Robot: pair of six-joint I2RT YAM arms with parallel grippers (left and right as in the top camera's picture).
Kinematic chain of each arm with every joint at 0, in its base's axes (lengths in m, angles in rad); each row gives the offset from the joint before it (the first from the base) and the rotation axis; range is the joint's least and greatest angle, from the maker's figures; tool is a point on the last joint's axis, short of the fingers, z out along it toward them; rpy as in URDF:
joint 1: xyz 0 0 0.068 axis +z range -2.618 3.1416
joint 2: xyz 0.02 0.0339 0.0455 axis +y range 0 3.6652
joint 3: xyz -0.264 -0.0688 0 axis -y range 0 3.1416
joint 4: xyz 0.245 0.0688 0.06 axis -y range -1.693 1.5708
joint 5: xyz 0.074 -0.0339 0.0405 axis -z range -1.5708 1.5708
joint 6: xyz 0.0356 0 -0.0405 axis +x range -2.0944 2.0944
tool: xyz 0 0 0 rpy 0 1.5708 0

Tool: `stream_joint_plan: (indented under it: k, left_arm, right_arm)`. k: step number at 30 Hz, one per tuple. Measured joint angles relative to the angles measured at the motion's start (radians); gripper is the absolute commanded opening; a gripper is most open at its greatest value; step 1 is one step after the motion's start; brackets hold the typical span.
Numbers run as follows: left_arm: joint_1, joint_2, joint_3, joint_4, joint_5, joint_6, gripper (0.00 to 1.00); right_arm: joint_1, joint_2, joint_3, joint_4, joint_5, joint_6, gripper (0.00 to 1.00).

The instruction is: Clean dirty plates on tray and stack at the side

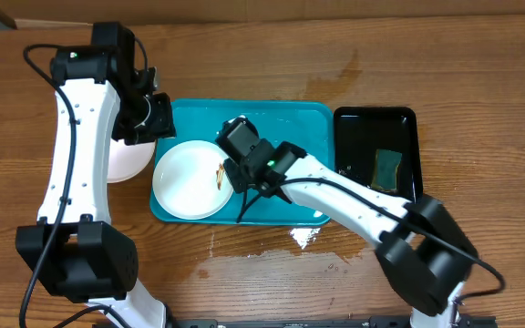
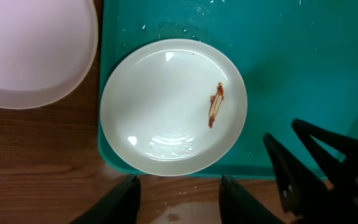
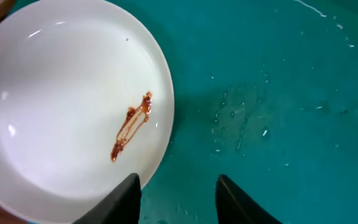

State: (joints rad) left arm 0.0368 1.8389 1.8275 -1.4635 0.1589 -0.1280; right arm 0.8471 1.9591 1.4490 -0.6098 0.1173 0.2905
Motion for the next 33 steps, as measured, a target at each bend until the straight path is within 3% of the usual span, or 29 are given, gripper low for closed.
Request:
stream_joint_plan:
  k: [4,8,12,17,26,33]
  left_arm:
    - [0.000,0.000,-0.011,0.018,0.000,-0.001,0.43]
    - [-0.001,0.000,-0.011,0.024,0.000,-0.015,0.43]
    - [-0.005,0.000,-0.011,0.028,0.000,-0.023,0.43]
    - [-0.005,0.000,-0.011,0.029,0.000,-0.026,0.43]
    - [-0.005,0.000,-0.011,0.029,0.000,-0.027,0.43]
    - [-0.005,0.000,-0.011,0.043,0.000,-0.026,0.43]
  right_arm:
    - [-0.002,0.059,0.000,0.061,0.011,0.031,0.36]
    - [-0.001,0.112,0.000,0.125,-0.021,0.049,0.25]
    - [-0.001,0.153,0.000,0.147,-0.048,0.076,0.22]
    - [-0.002,0.162,0.000,0.155,-0.058,0.093,0.04]
    - [-0.053,0.162,0.000,0.143,0.021,0.107,0.04]
    - [-0.197,0.161,0.011,0.092,0.029,0.133,0.04]
